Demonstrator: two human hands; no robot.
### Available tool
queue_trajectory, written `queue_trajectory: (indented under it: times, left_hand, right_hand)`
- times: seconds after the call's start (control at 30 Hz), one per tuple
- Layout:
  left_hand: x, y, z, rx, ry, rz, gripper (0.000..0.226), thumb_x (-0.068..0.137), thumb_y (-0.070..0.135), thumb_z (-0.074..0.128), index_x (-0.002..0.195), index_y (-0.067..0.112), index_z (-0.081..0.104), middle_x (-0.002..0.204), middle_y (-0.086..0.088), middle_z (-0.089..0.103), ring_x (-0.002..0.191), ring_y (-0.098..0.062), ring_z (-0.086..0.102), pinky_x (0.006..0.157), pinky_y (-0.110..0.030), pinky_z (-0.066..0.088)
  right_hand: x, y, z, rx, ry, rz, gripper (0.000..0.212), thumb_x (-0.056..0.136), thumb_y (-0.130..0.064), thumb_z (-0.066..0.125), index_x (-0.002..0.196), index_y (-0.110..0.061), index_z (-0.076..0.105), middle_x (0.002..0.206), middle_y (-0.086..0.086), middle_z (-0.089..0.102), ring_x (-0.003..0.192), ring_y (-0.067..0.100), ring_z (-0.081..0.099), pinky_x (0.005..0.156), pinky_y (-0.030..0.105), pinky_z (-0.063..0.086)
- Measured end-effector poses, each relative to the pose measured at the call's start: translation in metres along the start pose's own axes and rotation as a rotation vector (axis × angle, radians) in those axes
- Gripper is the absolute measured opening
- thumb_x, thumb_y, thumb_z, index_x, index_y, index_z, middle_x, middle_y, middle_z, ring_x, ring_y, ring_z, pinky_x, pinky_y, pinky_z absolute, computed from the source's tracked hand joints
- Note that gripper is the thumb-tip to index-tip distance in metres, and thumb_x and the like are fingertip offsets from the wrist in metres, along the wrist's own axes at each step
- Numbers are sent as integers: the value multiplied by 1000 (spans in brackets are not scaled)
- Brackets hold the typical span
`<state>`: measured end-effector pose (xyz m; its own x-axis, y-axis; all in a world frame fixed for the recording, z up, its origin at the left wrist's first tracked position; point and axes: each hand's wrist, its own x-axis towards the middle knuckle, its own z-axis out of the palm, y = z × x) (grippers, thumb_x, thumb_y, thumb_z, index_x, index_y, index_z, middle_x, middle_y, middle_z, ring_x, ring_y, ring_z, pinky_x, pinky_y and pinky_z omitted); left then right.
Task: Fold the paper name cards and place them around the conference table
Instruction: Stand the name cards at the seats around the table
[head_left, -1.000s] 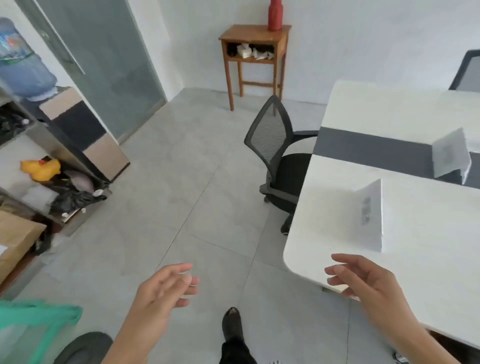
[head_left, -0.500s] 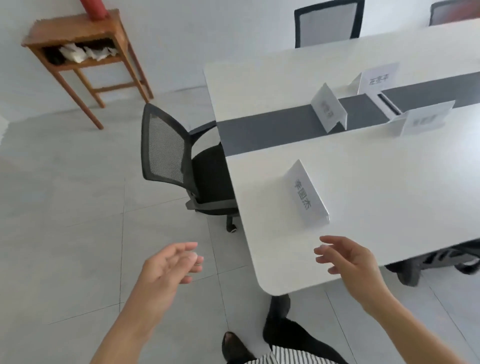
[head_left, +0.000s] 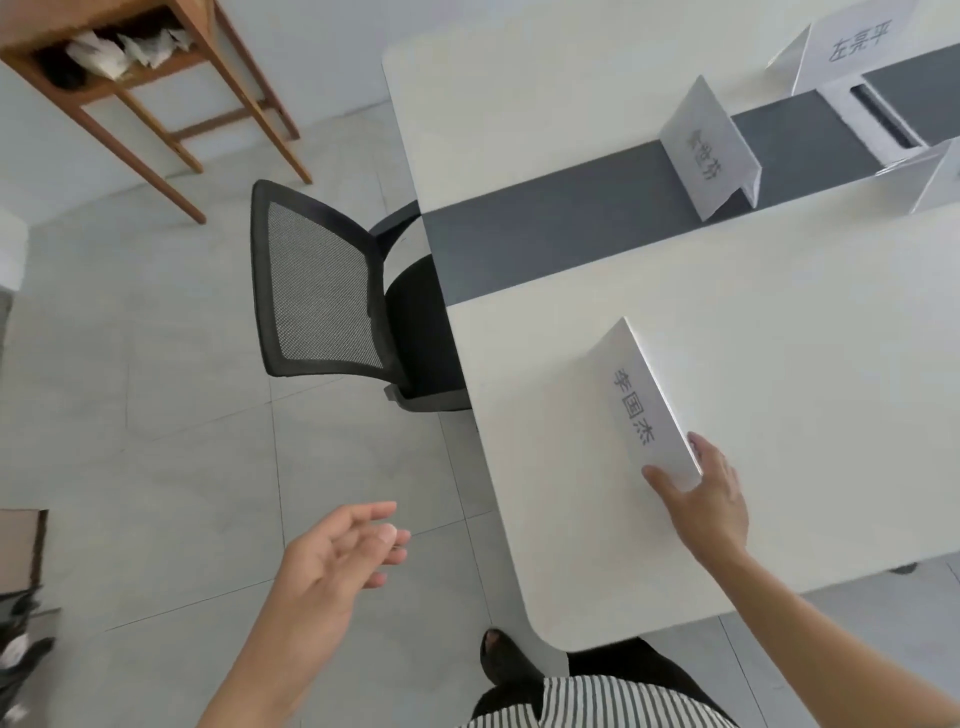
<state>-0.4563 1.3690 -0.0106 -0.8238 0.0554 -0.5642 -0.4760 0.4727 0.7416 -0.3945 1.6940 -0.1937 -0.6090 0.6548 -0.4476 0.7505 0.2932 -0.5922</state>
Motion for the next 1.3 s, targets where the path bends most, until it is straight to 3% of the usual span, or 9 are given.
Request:
queue_trajectory:
  times: [0.1, 0.2, 0.33, 0.47, 0.73, 0.87, 0.97, 1.13, 1.3]
  left_hand:
    - [9, 6, 6, 7, -10, -25, 19, 92, 13, 56, 107, 17, 66, 94, 0, 77, 85, -13, 72, 79, -32, 52]
    - [19, 12, 13, 13, -31, -40, 18, 92, 15, 56, 107, 18, 66, 95, 1, 77, 86, -12, 71, 78, -31, 51]
    - [31, 28, 18, 13, -51, -4, 19, 92, 16, 56, 107, 20, 66, 95, 2, 76, 87, -12, 71, 80, -32, 51]
    - [40, 42, 14, 5, -65, 71, 19, 93, 15, 56, 109, 19, 66, 94, 1, 76, 87, -14, 71, 80, -33, 53]
    - [18, 40, -19, -146, -77, 270, 21, 95, 28, 52, 106, 21, 68, 99, -3, 74, 95, -20, 70, 85, -36, 53]
    - [-12, 22, -46, -205, -231, 308, 37, 88, 44, 48, 105, 22, 71, 104, -7, 75, 96, -23, 69, 79, -35, 54]
    - [-37, 1, -65, -220, -330, 302, 37, 89, 43, 54, 107, 15, 69, 104, -11, 74, 93, -24, 68, 75, -35, 53]
    - [-81, -36, -66, -236, -489, 236, 34, 89, 38, 52, 105, 14, 71, 106, -11, 74, 96, -25, 69, 87, -41, 49]
    - [-123, -53, -29, -204, -604, 253, 33, 96, 27, 44, 109, 8, 67, 101, -12, 76, 88, -24, 73, 66, -28, 57]
  right_hand:
    - [3, 2, -1, -17, 14, -5, 69, 82, -46, 68, 142, -27, 41, 135, 0, 55, 127, 20, 46, 97, 39, 42]
    - [8, -3, -10, 11, -21, 12, 62, 78, -48, 70, 134, -32, 49, 110, 6, 67, 97, 27, 60, 82, 38, 48]
    - [4, -32, -38, 224, -116, -49, 25, 81, -27, 73, 103, -22, 65, 87, 1, 72, 77, 34, 65, 62, 39, 51]
    - [-18, -71, -70, 368, -310, -170, 16, 83, -14, 72, 95, -23, 69, 88, -14, 76, 84, 6, 70, 70, 23, 49]
    - [-112, -110, -96, 474, -594, -333, 29, 77, -5, 70, 106, -7, 69, 106, 4, 76, 100, 19, 71, 83, 25, 55]
    - [-176, -103, -87, 460, -626, -360, 41, 71, -15, 71, 111, -10, 67, 112, 5, 75, 107, 22, 69, 93, 35, 53]
    - [-227, -88, -77, 493, -623, -361, 35, 72, -9, 68, 106, -13, 70, 109, 4, 76, 103, 20, 70, 85, 28, 54]
    - [-305, -50, -75, 510, -629, -327, 36, 74, -3, 66, 109, -12, 69, 112, 5, 75, 105, 23, 70, 85, 30, 56]
    - [-361, 2, -90, 573, -515, -240, 40, 76, -6, 67, 116, -9, 62, 114, 5, 74, 108, 23, 69, 86, 29, 55]
